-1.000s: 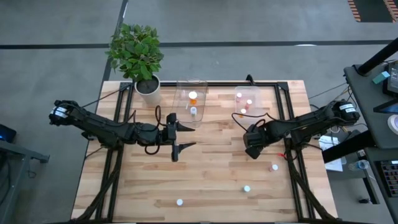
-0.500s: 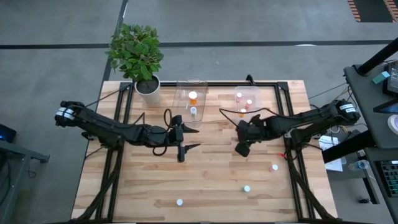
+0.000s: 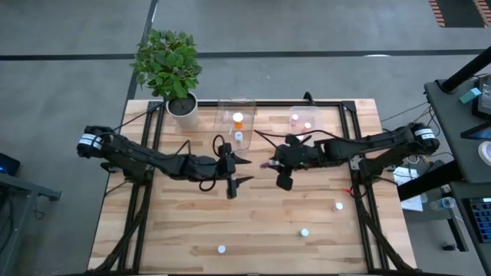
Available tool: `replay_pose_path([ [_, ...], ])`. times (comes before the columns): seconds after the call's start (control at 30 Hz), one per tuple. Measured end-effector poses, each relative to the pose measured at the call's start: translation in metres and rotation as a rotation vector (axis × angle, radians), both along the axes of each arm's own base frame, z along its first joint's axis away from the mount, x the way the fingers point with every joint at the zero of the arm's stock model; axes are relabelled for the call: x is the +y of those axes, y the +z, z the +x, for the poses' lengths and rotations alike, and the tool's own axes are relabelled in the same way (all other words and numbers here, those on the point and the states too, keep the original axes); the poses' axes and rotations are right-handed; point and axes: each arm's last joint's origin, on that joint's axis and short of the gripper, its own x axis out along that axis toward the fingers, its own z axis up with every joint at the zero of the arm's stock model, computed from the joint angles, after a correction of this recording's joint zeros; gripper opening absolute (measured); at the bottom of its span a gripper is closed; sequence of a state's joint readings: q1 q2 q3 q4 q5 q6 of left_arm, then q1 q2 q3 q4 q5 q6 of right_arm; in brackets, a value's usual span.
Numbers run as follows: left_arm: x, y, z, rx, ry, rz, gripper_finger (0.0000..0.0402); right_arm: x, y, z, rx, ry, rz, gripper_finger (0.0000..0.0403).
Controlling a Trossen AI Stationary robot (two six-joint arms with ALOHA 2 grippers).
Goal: Pick and place medicine bottles into bin by pill shape (circle, oval)
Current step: Put the blue capsule pill bottle into the left transparent bin
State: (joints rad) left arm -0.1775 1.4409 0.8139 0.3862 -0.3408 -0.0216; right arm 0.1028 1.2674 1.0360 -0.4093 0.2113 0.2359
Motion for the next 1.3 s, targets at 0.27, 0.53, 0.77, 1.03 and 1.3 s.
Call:
replay_pose_path([
  [0.27, 0.012, -0.017, 0.01, 0.049, 0.05, -0.017, 0.0233, 0.003, 0.009, 0.028, 0.007, 0.089, -0.097, 0.0106],
  [0.53, 0.02, -0.019, 0.008, 0.079, 0.076, -0.007, 0.0233, -0.003, 0.016, 0.048, 0.002, 0.124, -0.149, 0.0106],
  [0.77, 0.023, -0.017, 0.008, 0.074, 0.085, -0.003, 0.0232, -0.007, 0.02, 0.054, -0.003, 0.144, -0.165, 0.0106],
  [1.03, 0.025, -0.018, 0.008, 0.076, 0.091, -0.003, 0.0169, -0.008, 0.022, 0.055, -0.012, 0.149, -0.165, 0.0107],
  [1.3, 0.025, -0.016, 0.009, 0.058, 0.091, 0.0, 0.0067, -0.009, 0.027, 0.053, -0.031, 0.149, -0.168, 0.0153],
])
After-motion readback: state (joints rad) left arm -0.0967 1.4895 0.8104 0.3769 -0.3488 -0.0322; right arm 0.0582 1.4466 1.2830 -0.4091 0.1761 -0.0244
